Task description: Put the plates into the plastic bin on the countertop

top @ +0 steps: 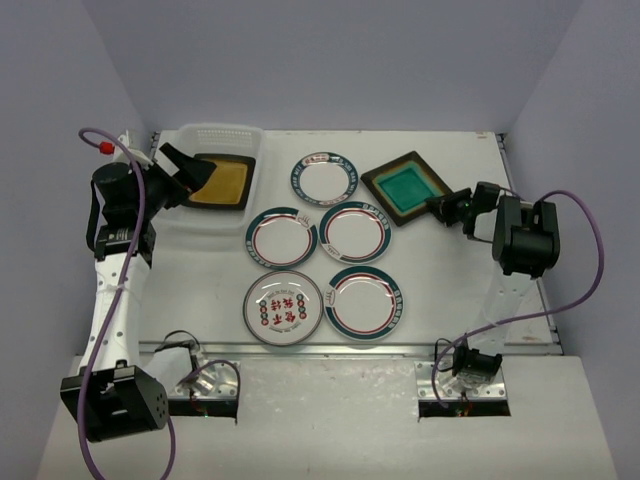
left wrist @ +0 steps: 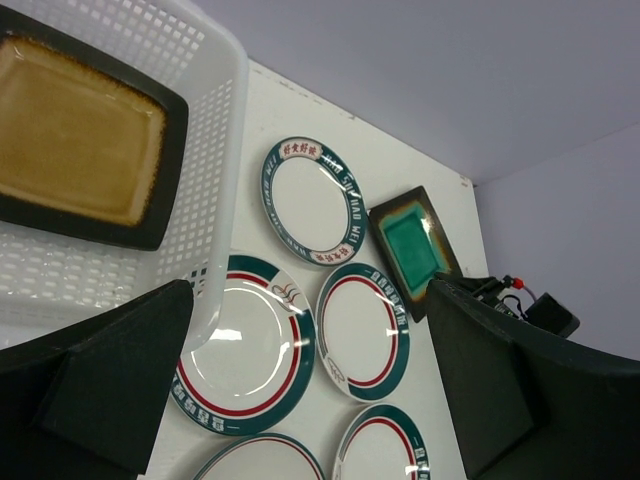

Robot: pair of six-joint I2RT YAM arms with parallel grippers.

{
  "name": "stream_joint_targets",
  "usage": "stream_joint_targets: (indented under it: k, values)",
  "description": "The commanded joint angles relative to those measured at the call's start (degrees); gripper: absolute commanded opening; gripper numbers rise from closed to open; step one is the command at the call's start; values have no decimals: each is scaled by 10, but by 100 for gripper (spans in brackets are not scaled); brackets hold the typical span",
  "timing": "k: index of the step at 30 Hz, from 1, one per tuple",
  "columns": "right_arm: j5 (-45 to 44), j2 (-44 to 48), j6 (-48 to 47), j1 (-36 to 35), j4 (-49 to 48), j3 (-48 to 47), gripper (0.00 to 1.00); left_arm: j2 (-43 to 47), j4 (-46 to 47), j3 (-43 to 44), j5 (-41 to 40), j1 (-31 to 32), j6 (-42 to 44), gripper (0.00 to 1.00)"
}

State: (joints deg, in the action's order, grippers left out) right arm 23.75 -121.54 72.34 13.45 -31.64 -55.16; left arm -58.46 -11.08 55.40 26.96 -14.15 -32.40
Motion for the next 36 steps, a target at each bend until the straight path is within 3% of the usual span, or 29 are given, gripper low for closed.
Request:
stream_joint_targets:
  k: [1,7,15,22,26,28,30,33,36]
  values:
    - [1,-14,11,7,-1,5,0,3,35,8,15,2,5,100]
    - [-13,26,45,18,-42,36,0,0,45,1,29,3,0,100]
    - [-9,122,103,45,-173,97,0,-15,72,-9,55,6,-13,100]
    - [75,179,122,59,-299,115,0,-89,56,46,59,87,-4,100]
    - [200,230,98,46,-270,113,0,-185,-14,177,-4,201,39,100]
    - [234,259,58,29,-193,100,0,-219,-86,236,-43,264,85,100]
    - [296,298,4,1,-88,77,0,-288,-165,350,-86,304,127,100]
    - [341,340,-129,-40,74,40,0,-373,-259,488,-85,353,212,100]
    - [365,389,-160,-72,83,51,0,-431,-358,582,-150,396,272,100]
